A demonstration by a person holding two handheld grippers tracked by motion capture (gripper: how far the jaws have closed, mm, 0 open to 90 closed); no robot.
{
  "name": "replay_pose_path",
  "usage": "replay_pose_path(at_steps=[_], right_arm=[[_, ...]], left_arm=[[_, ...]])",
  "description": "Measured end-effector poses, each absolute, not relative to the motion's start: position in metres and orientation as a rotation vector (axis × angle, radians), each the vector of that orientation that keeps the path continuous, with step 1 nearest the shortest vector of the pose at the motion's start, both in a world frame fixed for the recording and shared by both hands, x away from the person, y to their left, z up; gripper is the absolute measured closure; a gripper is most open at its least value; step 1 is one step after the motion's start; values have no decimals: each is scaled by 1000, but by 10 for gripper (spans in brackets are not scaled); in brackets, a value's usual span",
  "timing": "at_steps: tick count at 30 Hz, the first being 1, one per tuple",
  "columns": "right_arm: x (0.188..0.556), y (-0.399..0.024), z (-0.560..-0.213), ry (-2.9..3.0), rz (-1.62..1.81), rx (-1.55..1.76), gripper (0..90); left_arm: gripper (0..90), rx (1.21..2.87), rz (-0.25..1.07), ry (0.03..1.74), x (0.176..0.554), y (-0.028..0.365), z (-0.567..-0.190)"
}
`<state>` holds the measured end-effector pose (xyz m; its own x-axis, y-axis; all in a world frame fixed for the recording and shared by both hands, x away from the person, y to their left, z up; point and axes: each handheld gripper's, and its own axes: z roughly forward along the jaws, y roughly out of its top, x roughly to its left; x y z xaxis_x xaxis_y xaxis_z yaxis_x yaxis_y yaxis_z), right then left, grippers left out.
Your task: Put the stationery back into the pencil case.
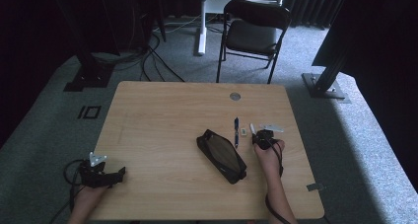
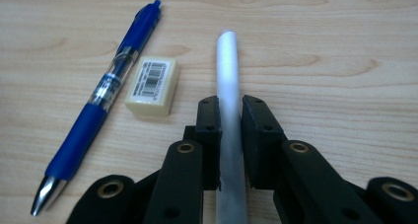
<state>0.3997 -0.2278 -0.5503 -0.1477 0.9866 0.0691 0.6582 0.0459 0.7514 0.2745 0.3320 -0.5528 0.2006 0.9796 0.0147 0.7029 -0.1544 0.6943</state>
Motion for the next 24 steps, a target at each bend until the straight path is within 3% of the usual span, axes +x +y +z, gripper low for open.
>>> replay_pose_path(at_steps=[24], right_arm=[[380, -241, -516, 1850, 1023, 1626, 787]], left_arm=[[4, 1926, 647, 1561, 275, 332, -553]])
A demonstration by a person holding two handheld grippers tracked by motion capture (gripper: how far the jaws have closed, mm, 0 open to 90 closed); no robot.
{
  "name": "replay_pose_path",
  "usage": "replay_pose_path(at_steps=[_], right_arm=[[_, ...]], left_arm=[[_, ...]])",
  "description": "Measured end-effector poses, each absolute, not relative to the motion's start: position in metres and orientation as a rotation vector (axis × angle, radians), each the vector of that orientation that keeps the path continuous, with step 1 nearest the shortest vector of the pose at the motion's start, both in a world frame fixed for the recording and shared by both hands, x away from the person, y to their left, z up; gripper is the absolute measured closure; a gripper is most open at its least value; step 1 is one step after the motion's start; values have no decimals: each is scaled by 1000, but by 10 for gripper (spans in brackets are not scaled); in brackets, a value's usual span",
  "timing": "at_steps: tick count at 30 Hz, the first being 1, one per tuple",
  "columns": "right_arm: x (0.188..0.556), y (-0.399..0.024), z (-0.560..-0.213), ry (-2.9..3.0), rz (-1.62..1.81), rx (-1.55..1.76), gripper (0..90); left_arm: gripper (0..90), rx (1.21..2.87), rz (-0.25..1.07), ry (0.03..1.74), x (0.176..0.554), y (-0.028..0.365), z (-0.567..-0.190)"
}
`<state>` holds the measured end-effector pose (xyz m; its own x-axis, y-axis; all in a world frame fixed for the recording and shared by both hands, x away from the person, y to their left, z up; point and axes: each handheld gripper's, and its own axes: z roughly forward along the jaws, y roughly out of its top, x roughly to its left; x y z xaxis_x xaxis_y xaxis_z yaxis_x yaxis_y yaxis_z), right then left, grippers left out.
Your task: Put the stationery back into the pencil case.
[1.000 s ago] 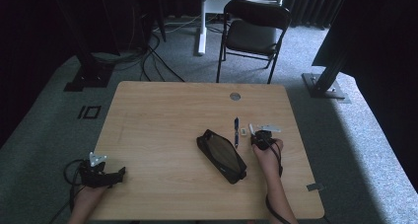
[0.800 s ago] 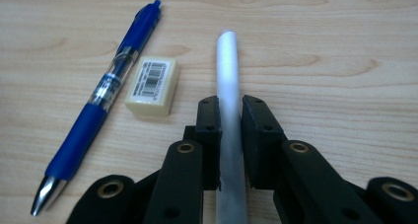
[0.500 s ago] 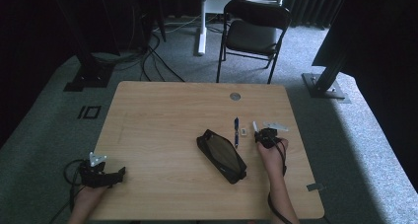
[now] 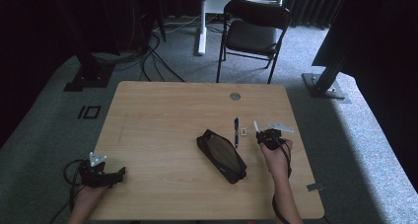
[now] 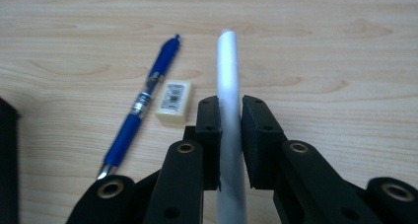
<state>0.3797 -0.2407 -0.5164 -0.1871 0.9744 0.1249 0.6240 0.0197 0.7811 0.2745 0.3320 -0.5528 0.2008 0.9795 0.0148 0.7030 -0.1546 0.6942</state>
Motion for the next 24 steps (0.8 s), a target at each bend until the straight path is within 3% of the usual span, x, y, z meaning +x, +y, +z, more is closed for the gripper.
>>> replay_pose_path(at_steps=[24], right_arm=[[367, -222, -482, 1903, 1120, 1511, 787]], left_arm=[[4, 1925, 647, 1562, 275, 332, -553]])
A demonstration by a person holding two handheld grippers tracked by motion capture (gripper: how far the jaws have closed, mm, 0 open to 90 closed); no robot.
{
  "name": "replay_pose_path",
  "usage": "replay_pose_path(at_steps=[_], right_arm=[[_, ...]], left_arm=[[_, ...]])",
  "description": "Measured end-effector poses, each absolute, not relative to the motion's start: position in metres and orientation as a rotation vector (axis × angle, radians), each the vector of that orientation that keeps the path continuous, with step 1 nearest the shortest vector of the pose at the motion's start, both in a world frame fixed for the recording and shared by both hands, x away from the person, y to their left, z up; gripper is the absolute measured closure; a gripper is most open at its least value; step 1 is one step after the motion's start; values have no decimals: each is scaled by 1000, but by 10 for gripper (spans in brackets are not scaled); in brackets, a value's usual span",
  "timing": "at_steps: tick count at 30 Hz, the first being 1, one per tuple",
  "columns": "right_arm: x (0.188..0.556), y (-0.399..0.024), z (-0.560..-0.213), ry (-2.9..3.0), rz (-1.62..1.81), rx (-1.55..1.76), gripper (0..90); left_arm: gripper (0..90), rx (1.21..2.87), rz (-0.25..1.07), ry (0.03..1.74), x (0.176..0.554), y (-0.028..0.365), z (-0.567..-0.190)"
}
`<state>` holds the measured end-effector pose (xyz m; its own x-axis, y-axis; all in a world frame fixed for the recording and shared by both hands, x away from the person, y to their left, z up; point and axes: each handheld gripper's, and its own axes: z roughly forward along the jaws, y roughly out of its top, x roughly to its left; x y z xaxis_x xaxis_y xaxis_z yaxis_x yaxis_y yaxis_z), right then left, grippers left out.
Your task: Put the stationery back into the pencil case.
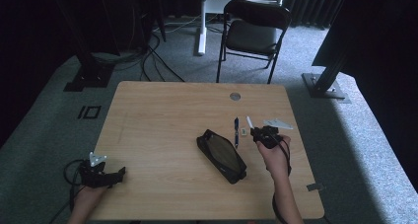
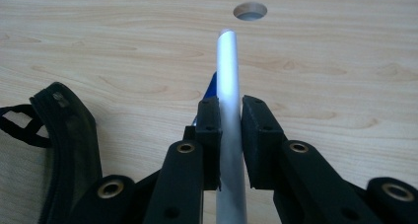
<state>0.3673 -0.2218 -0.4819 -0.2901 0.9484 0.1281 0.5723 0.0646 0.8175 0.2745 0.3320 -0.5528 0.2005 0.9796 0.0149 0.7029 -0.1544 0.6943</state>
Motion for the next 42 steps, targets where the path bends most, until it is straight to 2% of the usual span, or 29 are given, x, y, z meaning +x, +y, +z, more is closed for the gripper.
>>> replay_pose_path(at_steps=[42], right_arm=[[336, -165, -449, 2062, 1322, 1318, 787]], left_arm=[[4, 1926, 648, 1561, 275, 332, -553]])
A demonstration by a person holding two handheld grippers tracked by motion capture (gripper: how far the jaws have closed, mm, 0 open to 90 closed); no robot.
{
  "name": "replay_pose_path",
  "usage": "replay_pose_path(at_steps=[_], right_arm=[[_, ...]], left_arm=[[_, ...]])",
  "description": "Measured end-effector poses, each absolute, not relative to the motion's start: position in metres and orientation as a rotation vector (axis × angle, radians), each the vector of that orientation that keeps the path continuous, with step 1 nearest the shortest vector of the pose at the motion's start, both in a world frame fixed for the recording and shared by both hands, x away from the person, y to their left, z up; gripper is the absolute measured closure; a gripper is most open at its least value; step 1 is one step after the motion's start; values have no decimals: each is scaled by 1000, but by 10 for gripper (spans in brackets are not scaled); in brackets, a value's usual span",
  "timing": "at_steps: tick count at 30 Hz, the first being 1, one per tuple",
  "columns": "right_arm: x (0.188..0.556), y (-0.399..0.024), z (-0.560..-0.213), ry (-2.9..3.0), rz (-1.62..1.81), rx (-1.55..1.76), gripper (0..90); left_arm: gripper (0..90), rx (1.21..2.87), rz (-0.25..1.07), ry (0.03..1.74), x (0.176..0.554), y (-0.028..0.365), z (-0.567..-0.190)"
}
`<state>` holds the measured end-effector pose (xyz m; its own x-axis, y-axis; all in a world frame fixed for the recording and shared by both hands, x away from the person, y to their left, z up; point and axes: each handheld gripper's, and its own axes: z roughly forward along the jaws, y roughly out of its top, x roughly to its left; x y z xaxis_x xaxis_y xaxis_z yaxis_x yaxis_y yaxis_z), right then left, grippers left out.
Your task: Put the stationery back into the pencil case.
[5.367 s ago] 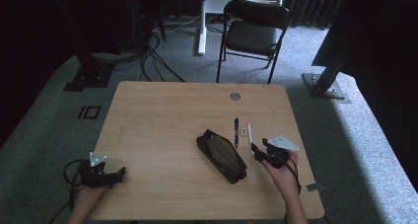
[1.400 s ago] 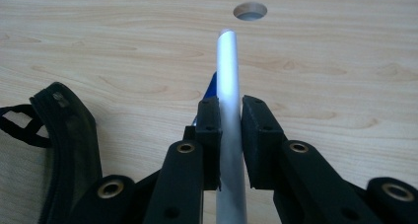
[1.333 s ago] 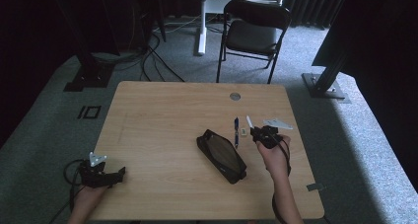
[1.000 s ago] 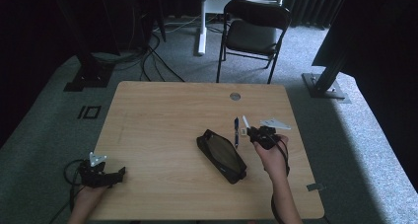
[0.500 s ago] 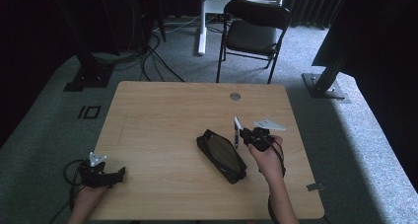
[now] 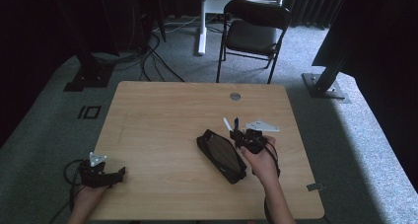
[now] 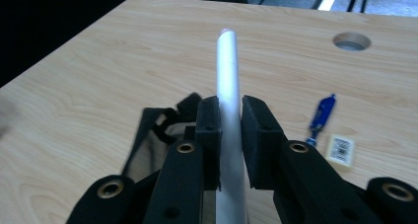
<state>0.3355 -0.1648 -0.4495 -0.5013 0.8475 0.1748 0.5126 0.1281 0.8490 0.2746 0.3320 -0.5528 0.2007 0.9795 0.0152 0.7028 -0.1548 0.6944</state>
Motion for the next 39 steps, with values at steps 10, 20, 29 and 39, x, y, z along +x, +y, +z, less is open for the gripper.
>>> replay_pose_path(at_steps=[10, 20, 29, 39], right_arm=[[331, -146, -455, 2154, 1307, 1268, 787], [330, -137, -460, 2244, 1286, 1211, 787], [330, -132, -467, 2312, 1225, 1186, 787], [332, -127, -475, 2350, 1166, 1202, 787]], left_arm=[[4, 1925, 647, 1561, 275, 332, -553], [4, 1926, 647, 1561, 275, 332, -553], [4, 1925, 647, 1561, 275, 332, -553], [4, 1924, 648, 1561, 275, 332, -553]])
